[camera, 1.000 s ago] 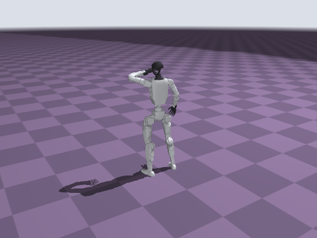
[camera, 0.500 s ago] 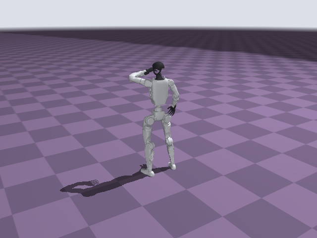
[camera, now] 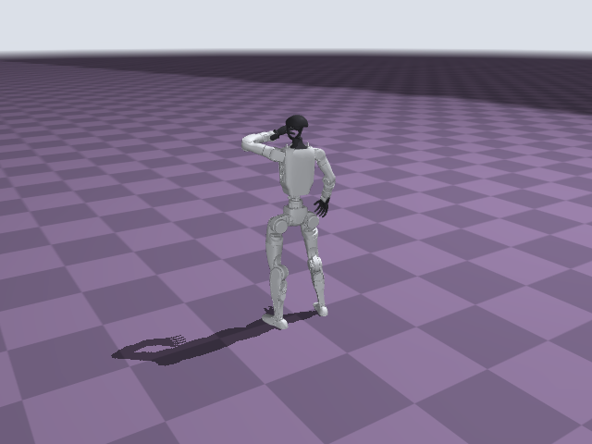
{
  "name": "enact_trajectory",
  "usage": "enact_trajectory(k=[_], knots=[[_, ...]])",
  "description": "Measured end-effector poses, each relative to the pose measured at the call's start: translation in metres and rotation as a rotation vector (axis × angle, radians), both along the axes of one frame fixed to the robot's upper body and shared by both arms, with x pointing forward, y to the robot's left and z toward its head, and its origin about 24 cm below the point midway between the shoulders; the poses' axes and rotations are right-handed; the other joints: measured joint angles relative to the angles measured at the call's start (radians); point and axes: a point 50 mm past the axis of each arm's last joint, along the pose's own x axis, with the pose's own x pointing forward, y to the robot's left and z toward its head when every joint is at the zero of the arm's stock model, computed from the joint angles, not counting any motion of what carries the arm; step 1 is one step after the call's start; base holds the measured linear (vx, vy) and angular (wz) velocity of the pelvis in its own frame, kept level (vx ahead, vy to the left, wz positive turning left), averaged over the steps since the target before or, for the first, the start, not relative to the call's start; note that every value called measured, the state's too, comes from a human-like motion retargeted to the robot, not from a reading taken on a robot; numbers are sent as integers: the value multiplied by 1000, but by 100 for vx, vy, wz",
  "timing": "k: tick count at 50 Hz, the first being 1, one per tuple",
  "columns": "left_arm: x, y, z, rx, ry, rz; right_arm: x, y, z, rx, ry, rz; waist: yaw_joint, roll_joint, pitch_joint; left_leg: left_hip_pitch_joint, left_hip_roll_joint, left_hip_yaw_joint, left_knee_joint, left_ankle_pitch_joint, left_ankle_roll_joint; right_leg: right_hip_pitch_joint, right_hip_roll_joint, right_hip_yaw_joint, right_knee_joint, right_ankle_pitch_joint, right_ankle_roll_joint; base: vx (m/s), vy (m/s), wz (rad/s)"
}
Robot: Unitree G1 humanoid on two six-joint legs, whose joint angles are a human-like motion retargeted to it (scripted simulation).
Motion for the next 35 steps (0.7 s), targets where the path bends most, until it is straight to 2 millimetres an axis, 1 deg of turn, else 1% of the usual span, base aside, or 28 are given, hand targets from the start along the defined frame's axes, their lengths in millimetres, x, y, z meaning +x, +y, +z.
enact_trajectory(k=[2,5,11,14,15,17,20,24,27,30,35], knots=[[1,4,0,-8,-11,17,-3,-2,1,1,-1,-2,2,7,-1,2,0,1,0,-1,-1,2,0,0,-1,0,1,0,0,0],[0,-3,3,7,-57,17,-11,-6,-1,-1,33,-3,1,17,-3,4,-1,-9,0,0,-2,10,-1,-10,-1,-4,1,0,0,8],[-7,-43,9,81,-150,-51,-28,-5,-14,4,153,4,-7,12,-3,0,-3,-42,-1,5,-5,27,-5,-42,2,-14,-5,0,0,27],[-8,-53,6,117,-148,-73,-28,-2,-17,4,176,11,-11,7,-1,-1,-3,-45,-1,6,-4,28,-6,-45,3,-15,-6,0,0,0],[-8,-54,4,128,-141,-75,-27,-2,-17,2,176,14,-12,6,0,-1,-3,-43,-1,6,-3,27,-5,-43,3,-15,-6,0,0,0],[-6,-47,0,142,-116,-64,-23,-1,-16,0,156,17,-12,6,2,1,-2,-34,-1,5,-1,22,-3,-33,2,-13,-6,0,-1,-25],[-2,-29,-4,136,-71,-29,-13,0,-11,1,101,20,-11,8,5,4,1,-13,-1,2,1,12,1,-12,0,-8,-2,0,-1,-35],[-1,-4,-5,68,-48,22,-2,3,-3,14,25,18,-12,9,11,7,5,12,0,-2,0,0,7,12,-2,-1,4,0,-1,-31],[-2,3,-1,16,-80,38,-2,4,-1,23,13,20,-16,11,12,7,7,16,1,-3,-1,-2,9,16,-3,0,5,0,0,0],[-4,-4,7,-5,-139,31,-8,3,-5,25,52,28,-24,14,10,5,7,7,1,-2,-4,3,8,6,-3,-3,3,0,0,8],[-6,-39,13,34,-192,-31,-19,4,-14,23,147,54,-35,6,6,-2,4,-21,0,2,-6,13,3,-21,0,-11,-4,0,0,27]])
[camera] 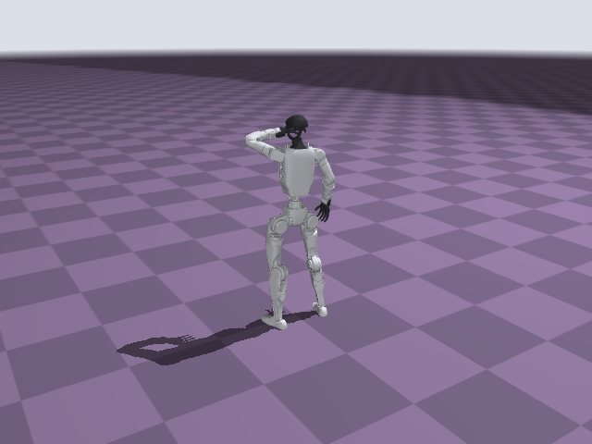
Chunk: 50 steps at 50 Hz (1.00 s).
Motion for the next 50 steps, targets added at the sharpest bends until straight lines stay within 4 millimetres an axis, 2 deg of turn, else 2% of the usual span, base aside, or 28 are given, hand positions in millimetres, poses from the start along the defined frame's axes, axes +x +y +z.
enact_trajectory(k=[3,5,8,14,17,20,25,28,30,32,38,42,45,50], knots=[[0,-14,-3,43,13,-28,0,1,-2,-8,15,8,-3,-8,0,-2,-1,-6,-1,2,1,1,-2,-6,1,-2,-1,0,0,0],[1,-16,-6,69,35,-29,2,2,-2,-14,5,6,-3,-11,0,-2,-2,-2,-2,2,2,-2,-2,-2,1,-1,-1,0,0,0],[6,-4,-11,84,82,-2,10,1,2,-20,-37,-5,0,-12,0,0,0,15,-3,-1,4,-11,1,15,0,3,2,1,-1,-27],[10,38,-18,18,173,66,24,0,13,-12,-130,-21,1,-8,-1,4,4,49,-3,-7,4,-30,8,48,-2,12,13,1,0,-26],[9,45,-19,-9,175,75,24,-3,15,-15,-136,-19,-3,1,-6,2,4,50,-3,-9,3,-31,8,48,-3,12,15,0,0,0],[8,37,-16,-6,139,61,18,-8,14,-27,-103,-13,-9,12,-14,-2,1,36,-3,-8,1,-26,4,35,-3,8,13,1,1,17],[4,0,-6,36,62,-5,6,-10,6,-34,-31,-11,-13,9,-20,-8,-5,4,-3,-4,-3,-11,-5,2,0,-3,7,2,2,32],[2,-15,-4,58,41,-30,3,-9,4,-32,-15,-13,-11,2,-19,-8,-7,-5,-2,-4,-4,-6,-8,-6,1,-6,4,1,0,8],[2,-17,-5,68,40,-30,4,-8,3,-32,-20,-18,-8,0,-18,-6,-8,-4,-2,-5,-4,-5,-9,-5,2,-7,4,0,0,0],[4,-11,-6,72,50,-15,7,-8,5,-32,-37,-26,-4,1,-17,-3,-8,3,-1,-7,-3,-6,-8,1,2,-7,4,1,0,-10],[11,28,-12,29,129,61,15,-7,11,-21,-109,-51,5,7,-14,5,-4,30,1,-15,-3,-13,-4,28,0,-2,10,2,0,-20],[11,40,-14,-4,153,76,12,-7,11,-13,-115,-64,6,13,-16,6,-3,30,2,-17,-4,-11,-3,26,-2,-3,12,0,0,0],[8,32,-11,-2,130,52,4,-7,8,-11,-82,-68,3,19,-21,5,-5,16,1,-16,-5,-4,-5,11,-2,-7,10,2,1,24],[-1,-3,-6,39,62,-37,-9,-2,-2,5,-3,-50,0,12,-27,-1,-10,-16,-1,-12,-7,11,-11,-21,0,-15,5,1,1,32]])
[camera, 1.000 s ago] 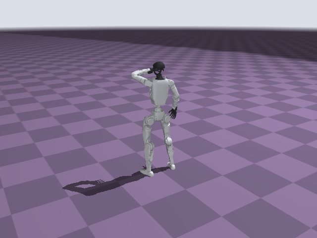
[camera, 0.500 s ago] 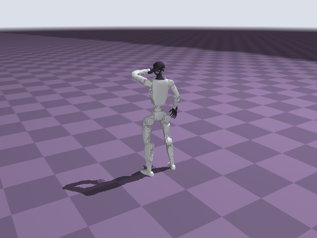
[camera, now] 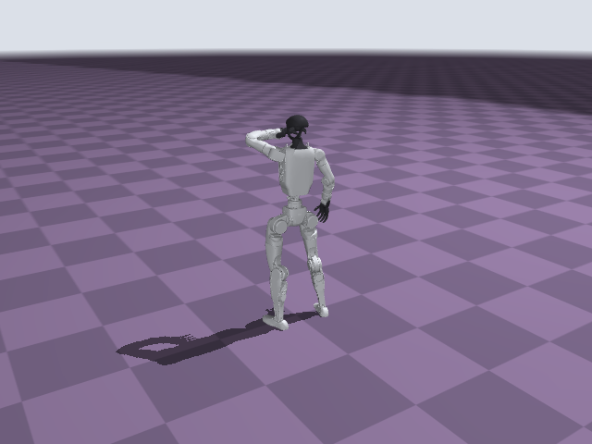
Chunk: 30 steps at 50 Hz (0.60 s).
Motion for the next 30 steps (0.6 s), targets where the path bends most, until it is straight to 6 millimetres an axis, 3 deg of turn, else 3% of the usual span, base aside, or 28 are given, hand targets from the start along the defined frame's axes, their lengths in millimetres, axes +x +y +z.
enact_trajectory(k=[5,14,17,20,26,30], knots=[[-6,-15,-2,30,-22,-47,0,6,-3,9,22,32,-1,-9,-3,-1,-2,-8,-1,1,0,3,-2,-7,0,-2,-2,0,0,4],[5,35,-9,-54,79,46,22,4,10,-8,-120,-3,10,-1,-5,7,3,37,0,-8,2,-14,5,36,-6,8,5,1,0,-21],[7,41,-10,-69,87,64,22,3,12,-7,-138,-18,11,4,-9,8,3,38,0,-9,1,-14,6,36,-8,8,7,0,0,0],[7,31,-7,-53,62,54,17,1,10,-6,-115,-24,11,8,-15,6,2,27,-1,-8,1,-8,5,25,-9,5,6,1,0,15],[0,-12,-3,21,-5,-24,5,7,-1,8,-25,6,6,-8,-20,1,-2,-3,-2,-4,0,6,-1,-6,-8,-2,2,1,1,22],[-3,-18,-5,47,-9,-42,7,9,-3,8,-5,30,4,-15,-20,2,-2,-2,-3,-5,1,5,-1,-4,-7,-2,0,0,0,0]])
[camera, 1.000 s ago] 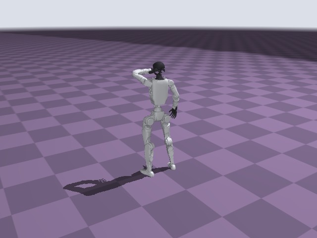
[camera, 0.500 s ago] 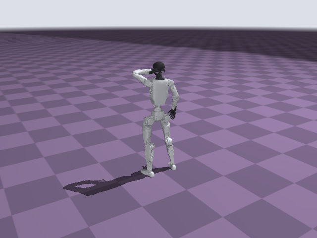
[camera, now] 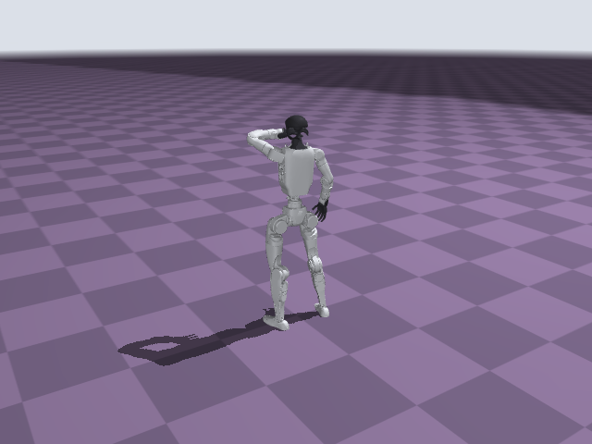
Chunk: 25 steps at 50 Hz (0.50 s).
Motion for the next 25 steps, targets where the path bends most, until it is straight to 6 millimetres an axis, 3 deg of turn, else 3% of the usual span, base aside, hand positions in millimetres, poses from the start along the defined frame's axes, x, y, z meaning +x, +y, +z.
enact_trajectory(k=[10,14,21,25], knots=[[7,55,-13,-75,125,85,17,-8,14,-26,-132,-55,1,19,5,10,5,50,0,-8,4,-23,7,50,-2,12,9,1,0,-22],[8,48,-10,-83,80,90,9,-11,12,-37,-106,-67,-2,29,0,8,4,44,0,-8,4,-21,6,44,-1,10,10,0,0,0],[7,9,3,-47,-19,58,-4,-8,1,-31,0,-29,-6,19,-3,6,0,25,0,-5,5,-11,1,25,1,4,8,0,0,8],[10,11,3,-36,-15,74,0,-6,2,-31,-6,-14,-6,17,1,11,1,38,0,-7,8,-16,2,38,1,6,7,0,0,-12]])
